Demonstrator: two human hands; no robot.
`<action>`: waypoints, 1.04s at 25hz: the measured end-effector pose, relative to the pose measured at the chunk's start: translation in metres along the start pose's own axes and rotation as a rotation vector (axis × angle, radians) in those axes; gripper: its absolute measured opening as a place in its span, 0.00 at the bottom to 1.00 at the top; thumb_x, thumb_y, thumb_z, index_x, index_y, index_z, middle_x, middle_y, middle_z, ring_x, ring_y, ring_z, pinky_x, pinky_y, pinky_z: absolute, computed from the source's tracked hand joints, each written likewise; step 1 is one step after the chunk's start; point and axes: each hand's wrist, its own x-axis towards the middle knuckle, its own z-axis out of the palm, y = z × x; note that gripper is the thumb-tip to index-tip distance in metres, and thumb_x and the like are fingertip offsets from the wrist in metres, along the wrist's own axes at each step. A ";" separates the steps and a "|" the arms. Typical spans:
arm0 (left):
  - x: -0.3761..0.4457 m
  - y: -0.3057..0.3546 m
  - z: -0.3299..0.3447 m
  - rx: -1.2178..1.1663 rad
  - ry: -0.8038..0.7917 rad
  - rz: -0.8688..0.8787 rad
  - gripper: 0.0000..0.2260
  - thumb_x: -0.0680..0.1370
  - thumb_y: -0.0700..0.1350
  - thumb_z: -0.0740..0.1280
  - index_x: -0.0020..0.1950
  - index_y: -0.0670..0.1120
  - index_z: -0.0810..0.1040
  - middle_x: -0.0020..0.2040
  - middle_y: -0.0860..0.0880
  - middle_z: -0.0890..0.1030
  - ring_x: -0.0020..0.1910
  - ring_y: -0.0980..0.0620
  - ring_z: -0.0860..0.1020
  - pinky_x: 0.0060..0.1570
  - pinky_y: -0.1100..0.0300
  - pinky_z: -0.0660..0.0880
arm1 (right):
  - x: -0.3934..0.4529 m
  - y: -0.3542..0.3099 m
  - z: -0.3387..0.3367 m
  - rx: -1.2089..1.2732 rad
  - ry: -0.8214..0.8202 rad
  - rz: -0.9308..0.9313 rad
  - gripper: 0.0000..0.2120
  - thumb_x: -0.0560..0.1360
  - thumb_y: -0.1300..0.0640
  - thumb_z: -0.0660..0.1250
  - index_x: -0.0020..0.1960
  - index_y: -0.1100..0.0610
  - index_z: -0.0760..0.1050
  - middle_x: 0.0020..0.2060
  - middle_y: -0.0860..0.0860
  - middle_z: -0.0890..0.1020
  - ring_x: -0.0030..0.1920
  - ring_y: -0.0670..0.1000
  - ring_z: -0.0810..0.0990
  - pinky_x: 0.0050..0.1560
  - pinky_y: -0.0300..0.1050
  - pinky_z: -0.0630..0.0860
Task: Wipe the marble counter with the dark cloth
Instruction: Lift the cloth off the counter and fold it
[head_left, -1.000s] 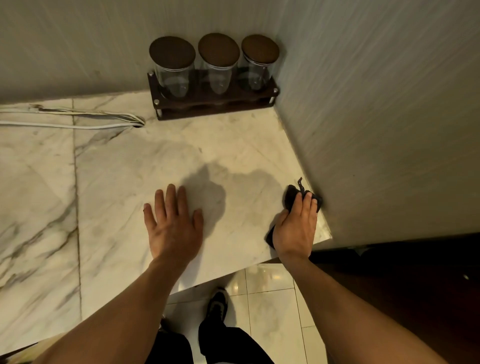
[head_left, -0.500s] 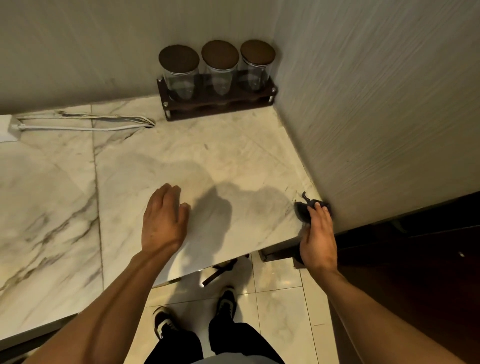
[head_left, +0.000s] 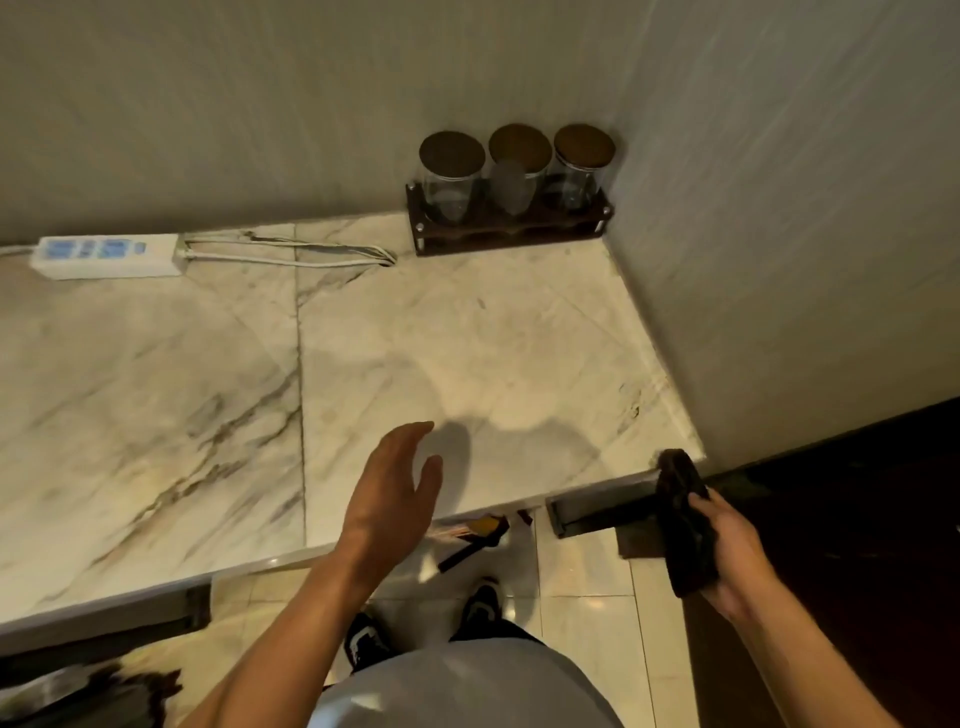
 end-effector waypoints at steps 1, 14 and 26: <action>0.000 0.008 -0.003 -0.043 -0.042 -0.029 0.18 0.79 0.48 0.60 0.70 0.49 0.69 0.68 0.51 0.72 0.65 0.52 0.70 0.62 0.59 0.66 | -0.021 -0.007 0.005 0.159 -0.089 0.083 0.13 0.78 0.59 0.58 0.58 0.58 0.78 0.46 0.61 0.82 0.43 0.57 0.82 0.39 0.47 0.81; 0.027 0.019 -0.117 -0.562 -0.510 -0.271 0.13 0.74 0.54 0.68 0.49 0.45 0.81 0.49 0.48 0.84 0.51 0.52 0.81 0.48 0.58 0.76 | -0.114 -0.019 0.180 0.267 -0.675 0.405 0.24 0.75 0.46 0.61 0.54 0.66 0.81 0.49 0.65 0.82 0.44 0.63 0.83 0.46 0.54 0.80; -0.018 -0.067 -0.178 -0.822 -0.068 -0.479 0.07 0.77 0.42 0.65 0.50 0.40 0.79 0.44 0.43 0.83 0.41 0.49 0.81 0.42 0.58 0.77 | -0.110 -0.010 0.272 -0.136 -0.782 0.380 0.28 0.77 0.40 0.57 0.55 0.62 0.82 0.56 0.63 0.82 0.55 0.62 0.81 0.60 0.57 0.74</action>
